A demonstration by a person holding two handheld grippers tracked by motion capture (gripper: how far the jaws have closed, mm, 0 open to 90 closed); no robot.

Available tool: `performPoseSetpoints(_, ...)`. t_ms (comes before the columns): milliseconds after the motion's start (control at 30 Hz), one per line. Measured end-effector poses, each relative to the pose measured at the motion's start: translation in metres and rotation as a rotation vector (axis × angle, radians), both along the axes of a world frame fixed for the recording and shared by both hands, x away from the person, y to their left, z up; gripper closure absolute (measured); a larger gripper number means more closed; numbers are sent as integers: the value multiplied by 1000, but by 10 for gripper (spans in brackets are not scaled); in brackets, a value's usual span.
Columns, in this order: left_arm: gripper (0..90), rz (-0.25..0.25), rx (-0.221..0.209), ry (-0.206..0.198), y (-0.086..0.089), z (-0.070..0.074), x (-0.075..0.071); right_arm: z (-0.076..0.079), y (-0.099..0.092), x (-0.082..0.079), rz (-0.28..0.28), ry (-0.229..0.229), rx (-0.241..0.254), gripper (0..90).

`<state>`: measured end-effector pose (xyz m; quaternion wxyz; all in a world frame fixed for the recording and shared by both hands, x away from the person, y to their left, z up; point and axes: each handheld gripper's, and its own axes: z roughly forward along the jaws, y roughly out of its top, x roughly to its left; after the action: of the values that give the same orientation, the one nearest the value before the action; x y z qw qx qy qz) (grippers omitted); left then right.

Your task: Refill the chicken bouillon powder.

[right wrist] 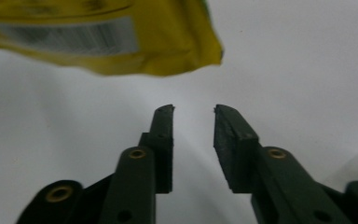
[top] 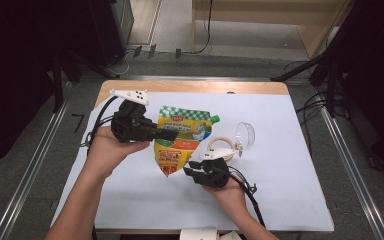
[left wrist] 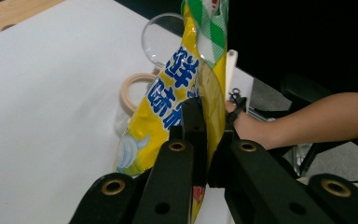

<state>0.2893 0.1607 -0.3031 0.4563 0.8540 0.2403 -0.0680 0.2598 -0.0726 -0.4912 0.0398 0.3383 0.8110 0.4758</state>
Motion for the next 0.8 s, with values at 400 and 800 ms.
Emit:
performPoseSetpoints(400,900,12,1,54,-6,-4,-4,5,10,-11,35,-150,22,756)
performPoseSetpoints(800,900,4,-94,110,0,-2,0,5,8,-17,46,-236,69,722)
